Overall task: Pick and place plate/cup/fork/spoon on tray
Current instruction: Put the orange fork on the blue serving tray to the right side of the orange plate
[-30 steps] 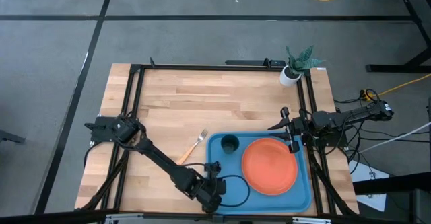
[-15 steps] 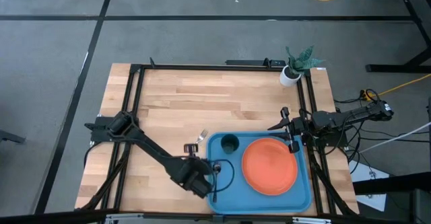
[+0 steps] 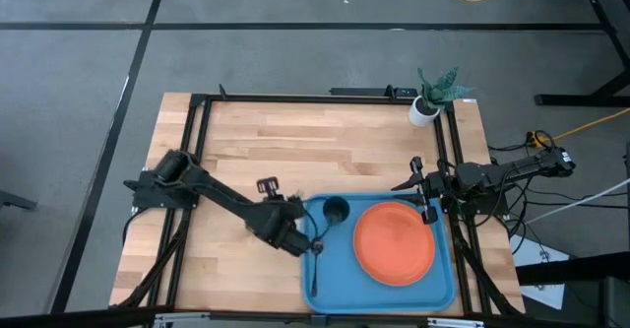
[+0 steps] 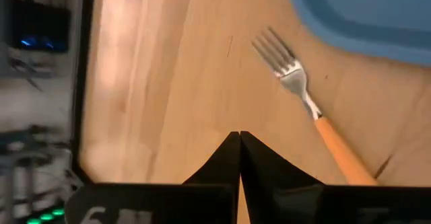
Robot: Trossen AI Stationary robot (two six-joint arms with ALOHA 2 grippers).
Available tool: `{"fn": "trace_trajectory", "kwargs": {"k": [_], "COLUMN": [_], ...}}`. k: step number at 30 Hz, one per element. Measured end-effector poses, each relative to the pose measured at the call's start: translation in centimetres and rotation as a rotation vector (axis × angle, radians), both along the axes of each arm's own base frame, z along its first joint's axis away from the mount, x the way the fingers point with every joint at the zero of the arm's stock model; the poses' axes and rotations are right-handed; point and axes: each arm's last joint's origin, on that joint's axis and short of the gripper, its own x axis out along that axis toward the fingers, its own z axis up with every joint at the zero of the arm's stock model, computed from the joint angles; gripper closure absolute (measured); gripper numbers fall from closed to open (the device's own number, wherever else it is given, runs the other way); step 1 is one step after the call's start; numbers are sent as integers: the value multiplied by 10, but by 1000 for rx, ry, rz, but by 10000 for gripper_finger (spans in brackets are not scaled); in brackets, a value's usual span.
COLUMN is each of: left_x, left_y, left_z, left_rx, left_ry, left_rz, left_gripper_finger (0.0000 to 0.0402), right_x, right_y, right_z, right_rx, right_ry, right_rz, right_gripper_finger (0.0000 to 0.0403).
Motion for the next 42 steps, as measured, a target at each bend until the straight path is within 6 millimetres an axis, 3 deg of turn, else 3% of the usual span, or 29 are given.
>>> {"fn": "trace_trajectory", "kwargs": {"k": [4,8,12,16,19,33,42], "left_x": [-20,-33,-32,-26,-24,-35,-42], "left_y": [14,32,46,51,49,15,1], "left_z": [-4,-18,-36,-41,-41,-40,-39], "left_rx": [-54,-252,-451,-581,-639,-615,-578], "left_ry": [-82,-207,-324,-373,-415,-607,-637], "left_rz": [61,115,147,218,302,517,481], "left_gripper_finger": [401,401,400,396,397,389,373], "right_x": [0,0,0,0,0,0,0], "right_y": [0,0,0,0,0,0,0], "right_z": [0,0,0,0,0,0,0], "right_rx": [0,1,1,0,0,1,1], "right_ry": [0,0,0,0,0,0,1], "right_rz": [0,0,0,0,0,0,0], "right_gripper_finger": [313,313,313,313,313,313,313]}}
